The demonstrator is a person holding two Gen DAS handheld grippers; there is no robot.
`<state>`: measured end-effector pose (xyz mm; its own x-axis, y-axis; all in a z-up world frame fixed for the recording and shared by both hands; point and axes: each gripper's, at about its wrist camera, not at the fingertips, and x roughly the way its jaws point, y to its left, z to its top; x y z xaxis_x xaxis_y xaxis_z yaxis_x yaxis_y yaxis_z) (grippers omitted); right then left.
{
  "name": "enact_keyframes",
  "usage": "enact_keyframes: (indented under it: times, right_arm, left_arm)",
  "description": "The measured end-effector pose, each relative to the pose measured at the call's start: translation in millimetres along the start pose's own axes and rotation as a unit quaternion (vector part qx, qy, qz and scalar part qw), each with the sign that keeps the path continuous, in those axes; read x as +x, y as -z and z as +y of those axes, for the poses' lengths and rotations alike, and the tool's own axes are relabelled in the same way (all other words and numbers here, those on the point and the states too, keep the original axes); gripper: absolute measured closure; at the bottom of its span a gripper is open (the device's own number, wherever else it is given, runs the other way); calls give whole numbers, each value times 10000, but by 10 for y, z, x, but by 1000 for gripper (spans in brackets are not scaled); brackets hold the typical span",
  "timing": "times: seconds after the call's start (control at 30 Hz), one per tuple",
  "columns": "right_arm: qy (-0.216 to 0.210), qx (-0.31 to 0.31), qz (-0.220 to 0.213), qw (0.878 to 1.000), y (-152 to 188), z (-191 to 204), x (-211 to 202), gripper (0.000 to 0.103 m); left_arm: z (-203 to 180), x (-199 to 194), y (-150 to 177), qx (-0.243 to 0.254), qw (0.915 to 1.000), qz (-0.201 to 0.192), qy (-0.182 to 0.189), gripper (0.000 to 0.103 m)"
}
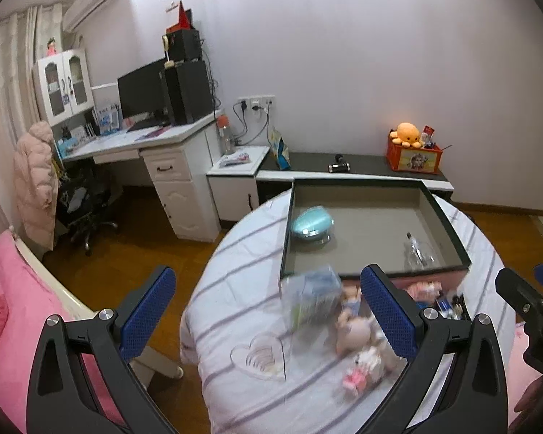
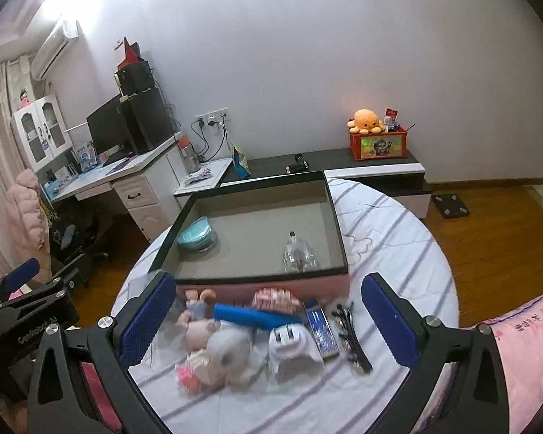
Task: Organize rigid objects
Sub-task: 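Withdraw both tools from the box back over the table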
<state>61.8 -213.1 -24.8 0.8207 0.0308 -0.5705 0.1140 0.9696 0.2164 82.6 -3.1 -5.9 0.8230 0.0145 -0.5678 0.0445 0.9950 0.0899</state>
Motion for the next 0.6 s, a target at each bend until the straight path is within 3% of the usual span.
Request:
enact_keyframes:
  times: [0.6]
  right_arm:
    - [293, -502, -72, 9983, 544, 155, -590, 0]
  left_arm:
    - [235, -369, 647, -94, 9994, 334, 17, 0]
